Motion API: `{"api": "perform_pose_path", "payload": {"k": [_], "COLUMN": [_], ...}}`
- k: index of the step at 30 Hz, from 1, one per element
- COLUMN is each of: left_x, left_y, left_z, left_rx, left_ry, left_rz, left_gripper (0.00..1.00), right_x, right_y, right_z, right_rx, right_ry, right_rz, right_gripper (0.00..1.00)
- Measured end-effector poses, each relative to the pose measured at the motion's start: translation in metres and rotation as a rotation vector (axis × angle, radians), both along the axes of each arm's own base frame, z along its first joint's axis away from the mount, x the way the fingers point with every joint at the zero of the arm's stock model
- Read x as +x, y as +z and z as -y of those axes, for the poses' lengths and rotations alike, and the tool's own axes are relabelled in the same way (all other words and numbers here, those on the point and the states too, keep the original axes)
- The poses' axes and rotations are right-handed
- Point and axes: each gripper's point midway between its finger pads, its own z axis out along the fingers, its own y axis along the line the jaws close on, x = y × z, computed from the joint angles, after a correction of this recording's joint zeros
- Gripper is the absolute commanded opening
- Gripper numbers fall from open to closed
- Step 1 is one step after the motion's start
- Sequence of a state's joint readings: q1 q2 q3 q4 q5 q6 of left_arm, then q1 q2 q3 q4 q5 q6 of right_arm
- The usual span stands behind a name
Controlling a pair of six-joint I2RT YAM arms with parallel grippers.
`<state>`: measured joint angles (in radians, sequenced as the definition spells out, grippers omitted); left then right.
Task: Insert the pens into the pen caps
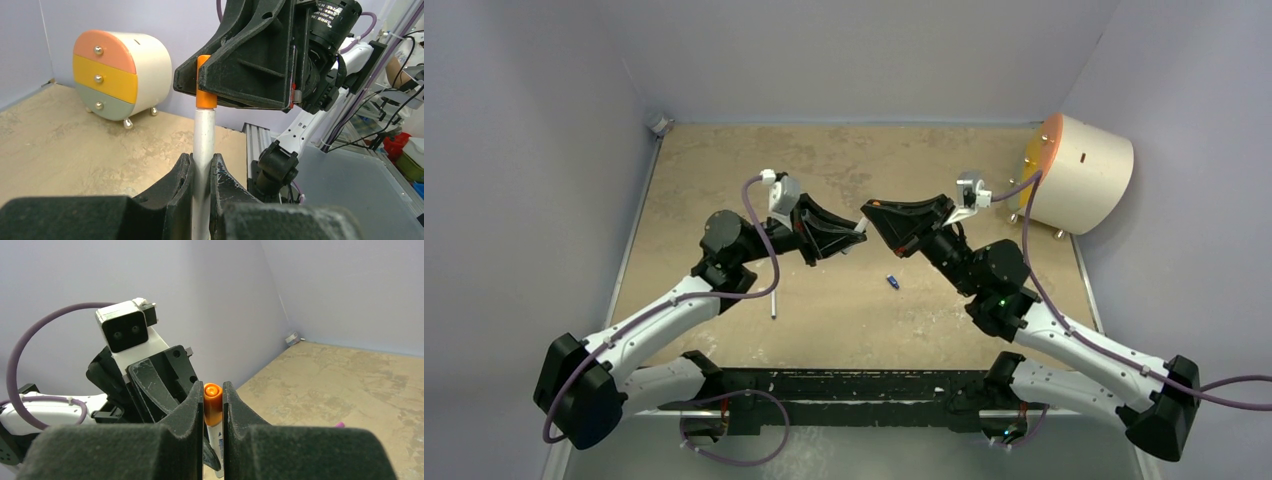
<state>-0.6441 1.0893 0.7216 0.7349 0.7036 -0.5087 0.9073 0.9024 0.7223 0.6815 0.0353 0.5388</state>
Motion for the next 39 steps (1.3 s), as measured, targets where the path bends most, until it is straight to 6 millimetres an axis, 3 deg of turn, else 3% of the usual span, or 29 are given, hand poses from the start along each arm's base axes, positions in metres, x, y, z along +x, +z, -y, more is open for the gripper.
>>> {"api": "perform_pose_path", "payload": {"k": [15,29,39], "left_x": [0.004,-0.006,-0.001], "left_y": [-0.007,-0.008,-0.020], "left_z": [0.018,0.020,0.022], "left_rx": [0.049,0.075,0.100], "left_ry": [-0.089,-0.176,-0.210], "left_rz": [-0.033,-0.070,-0.146], "left_gripper": [0.00,0.00,0.00], "right_x": [0.004,-0.008,0.001], "right_y": [-0.013,-0.020,-0.032], "right_z": [0.014,0.020,0.017], "right_rx": [0.055,0.038,0.007], "right_ry": [-0.082,-0.078,-0.145], "right_rz": [-0.030,-0.053,-0.100], "right_gripper": [0.00,0.00,0.00]}}
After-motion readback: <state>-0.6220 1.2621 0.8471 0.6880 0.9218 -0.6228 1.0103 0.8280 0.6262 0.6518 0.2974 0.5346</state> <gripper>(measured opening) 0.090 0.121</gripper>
